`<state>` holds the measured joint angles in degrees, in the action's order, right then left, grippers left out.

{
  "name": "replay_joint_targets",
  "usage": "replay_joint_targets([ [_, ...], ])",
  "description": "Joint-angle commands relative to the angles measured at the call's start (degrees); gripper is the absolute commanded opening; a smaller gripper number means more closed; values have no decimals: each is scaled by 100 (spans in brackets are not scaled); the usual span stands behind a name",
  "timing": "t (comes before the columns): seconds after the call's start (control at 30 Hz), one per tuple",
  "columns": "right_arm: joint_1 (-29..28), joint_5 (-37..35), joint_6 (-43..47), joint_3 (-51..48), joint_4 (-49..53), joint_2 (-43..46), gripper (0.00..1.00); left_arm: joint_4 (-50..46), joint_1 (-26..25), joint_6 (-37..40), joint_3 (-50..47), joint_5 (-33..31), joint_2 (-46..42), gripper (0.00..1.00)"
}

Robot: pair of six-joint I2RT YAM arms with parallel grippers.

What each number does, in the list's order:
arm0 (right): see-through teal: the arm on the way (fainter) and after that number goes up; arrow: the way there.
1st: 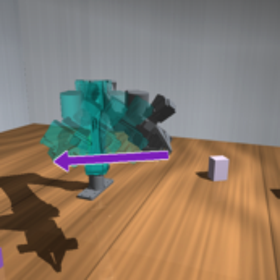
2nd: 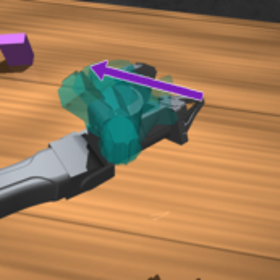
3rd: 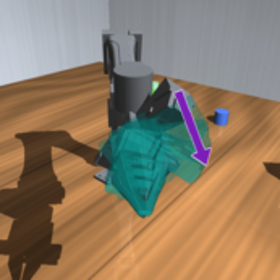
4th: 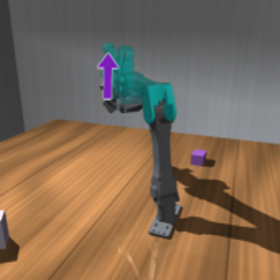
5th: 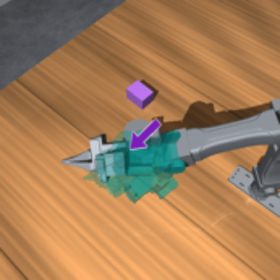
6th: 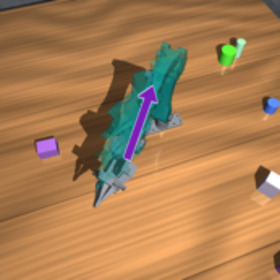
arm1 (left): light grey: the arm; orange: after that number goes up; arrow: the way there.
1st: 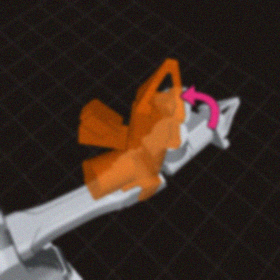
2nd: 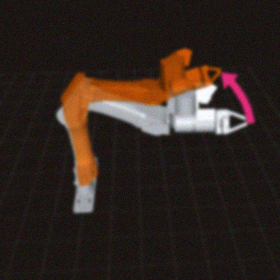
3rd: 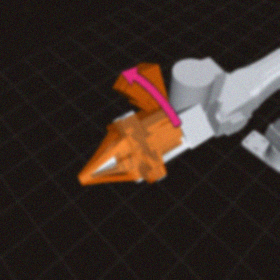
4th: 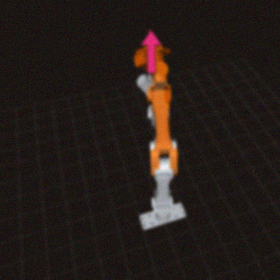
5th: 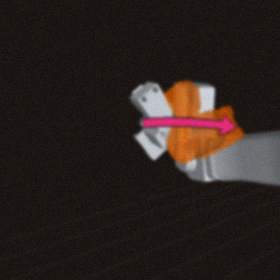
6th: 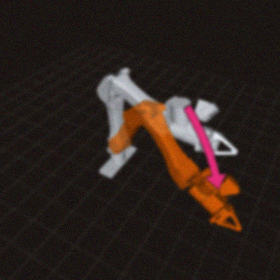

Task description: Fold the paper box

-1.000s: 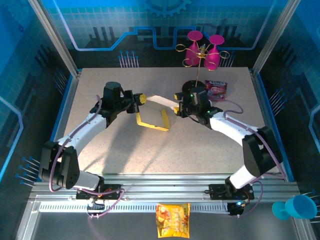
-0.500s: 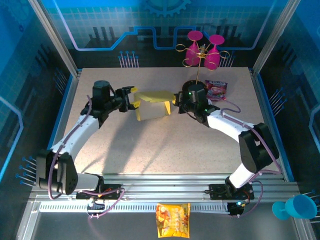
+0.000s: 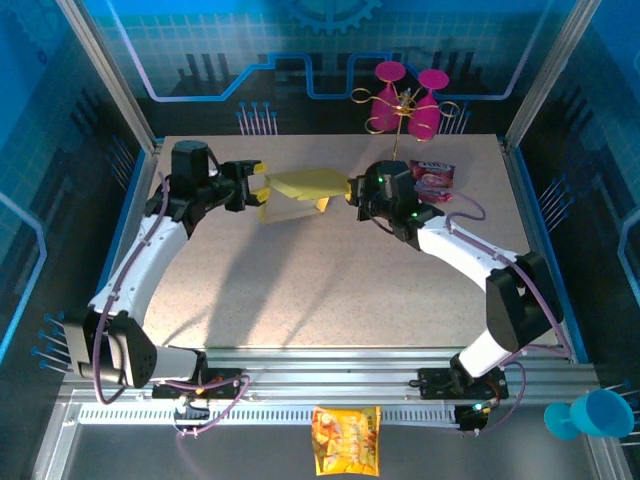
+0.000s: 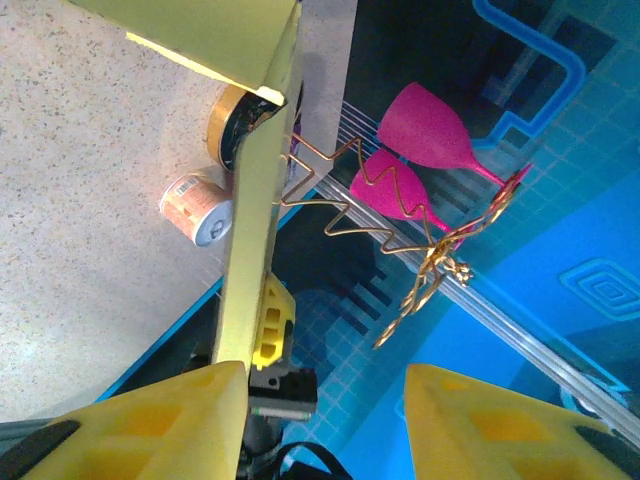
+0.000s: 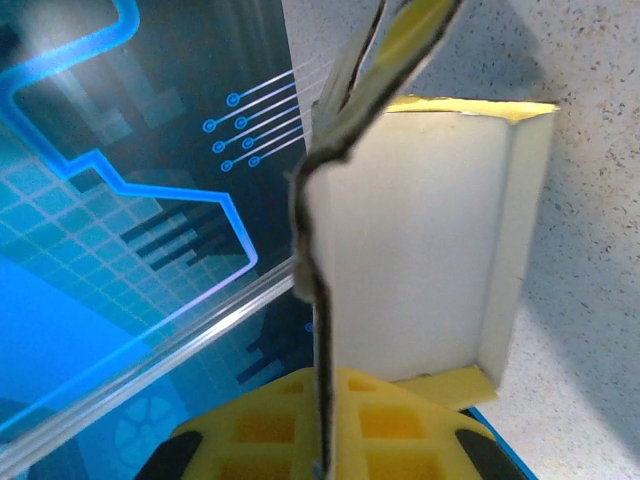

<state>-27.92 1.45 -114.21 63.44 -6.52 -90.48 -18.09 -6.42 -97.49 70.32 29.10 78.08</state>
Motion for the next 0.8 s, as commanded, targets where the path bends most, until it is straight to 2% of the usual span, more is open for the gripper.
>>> replay_joint_targets([
  [0.0, -105, -180, 213, 109, 141, 210, 0, -313, -92, 303, 377, -124, 166, 43],
  [0.27, -130, -223, 259, 63, 81, 207, 0, -1093, -373, 637, 550, -231, 288, 43],
  [0.77, -194, -159, 345, 112, 4, 171, 0, -990, -525, 654, 599, -336, 633, 43],
])
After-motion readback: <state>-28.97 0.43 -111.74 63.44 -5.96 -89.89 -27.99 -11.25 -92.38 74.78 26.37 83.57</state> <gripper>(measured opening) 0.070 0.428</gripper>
